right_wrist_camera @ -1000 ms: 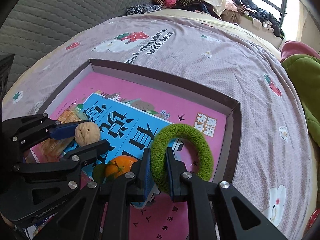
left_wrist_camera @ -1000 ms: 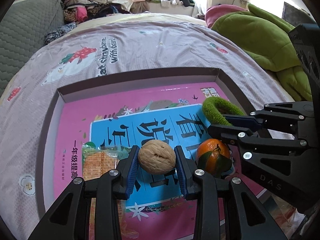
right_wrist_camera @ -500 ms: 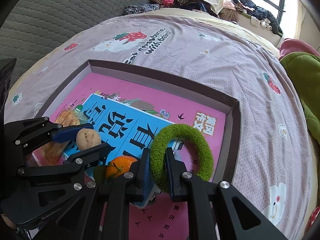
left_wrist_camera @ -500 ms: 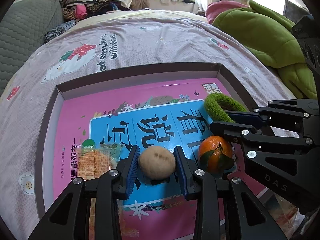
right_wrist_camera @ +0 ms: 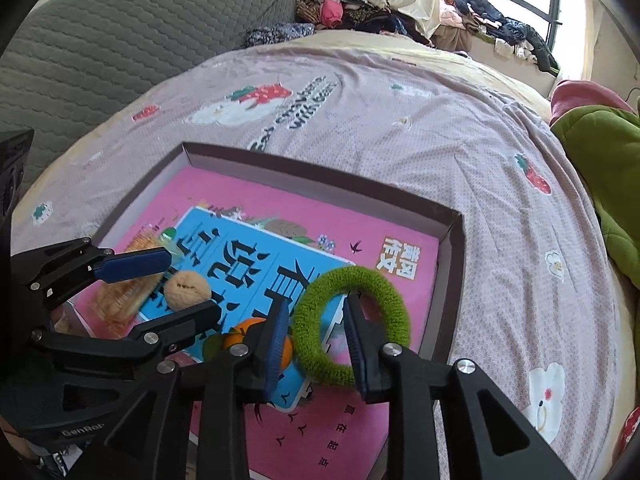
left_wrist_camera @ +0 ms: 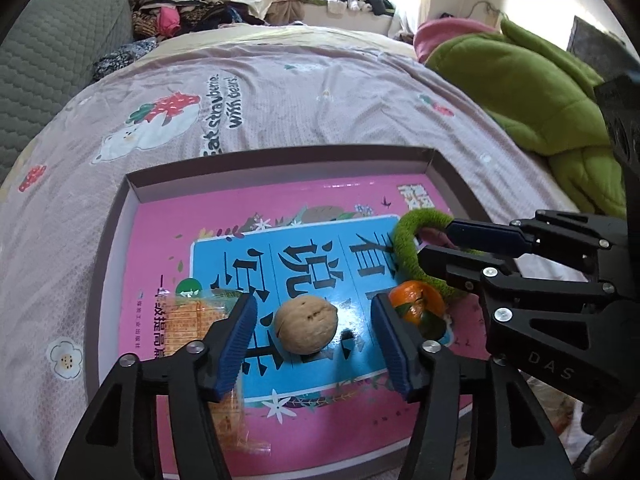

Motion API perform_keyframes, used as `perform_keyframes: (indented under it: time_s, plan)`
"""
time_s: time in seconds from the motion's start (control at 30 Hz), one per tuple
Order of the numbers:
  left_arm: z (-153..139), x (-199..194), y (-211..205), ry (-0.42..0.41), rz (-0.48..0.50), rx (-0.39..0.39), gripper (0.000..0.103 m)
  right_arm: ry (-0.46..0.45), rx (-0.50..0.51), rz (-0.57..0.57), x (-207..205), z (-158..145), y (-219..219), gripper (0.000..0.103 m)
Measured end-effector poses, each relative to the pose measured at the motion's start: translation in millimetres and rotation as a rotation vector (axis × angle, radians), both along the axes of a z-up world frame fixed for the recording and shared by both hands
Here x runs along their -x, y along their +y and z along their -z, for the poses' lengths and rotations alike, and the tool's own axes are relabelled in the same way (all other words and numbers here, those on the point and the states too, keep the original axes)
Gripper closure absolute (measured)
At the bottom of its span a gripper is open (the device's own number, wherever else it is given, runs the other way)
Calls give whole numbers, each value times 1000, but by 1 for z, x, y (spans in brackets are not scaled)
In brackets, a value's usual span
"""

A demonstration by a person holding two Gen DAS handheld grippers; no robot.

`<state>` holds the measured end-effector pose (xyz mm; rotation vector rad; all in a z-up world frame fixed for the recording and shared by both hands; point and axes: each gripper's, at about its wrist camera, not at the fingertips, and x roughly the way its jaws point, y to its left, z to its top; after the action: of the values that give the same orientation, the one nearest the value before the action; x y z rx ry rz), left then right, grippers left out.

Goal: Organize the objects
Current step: 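Open the left gripper to drop the walnut while the right releases the ring, then withdraw both grippers back from the pink tray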

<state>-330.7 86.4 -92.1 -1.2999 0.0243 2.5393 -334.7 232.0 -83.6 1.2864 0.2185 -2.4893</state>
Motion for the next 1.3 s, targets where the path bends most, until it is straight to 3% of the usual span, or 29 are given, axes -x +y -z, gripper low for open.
perform_keyframes:
  time_s: [0.43,0.9,1.0,1.3]
  plan:
    - [-19,-9,-6,25,-2,-37,39,79,60,42,-19,-29,6,71]
    - [-53,-22,-29,99,-48,-104,39,169,150,108,-52,-54,6,56]
    - [-63,-26,-37,127,-62,-116,29,182,152,110,-61,-58,2,56]
    - [-87,-42,-53,179,-83,-127,29,194,166,127,-85,-68,-8,56]
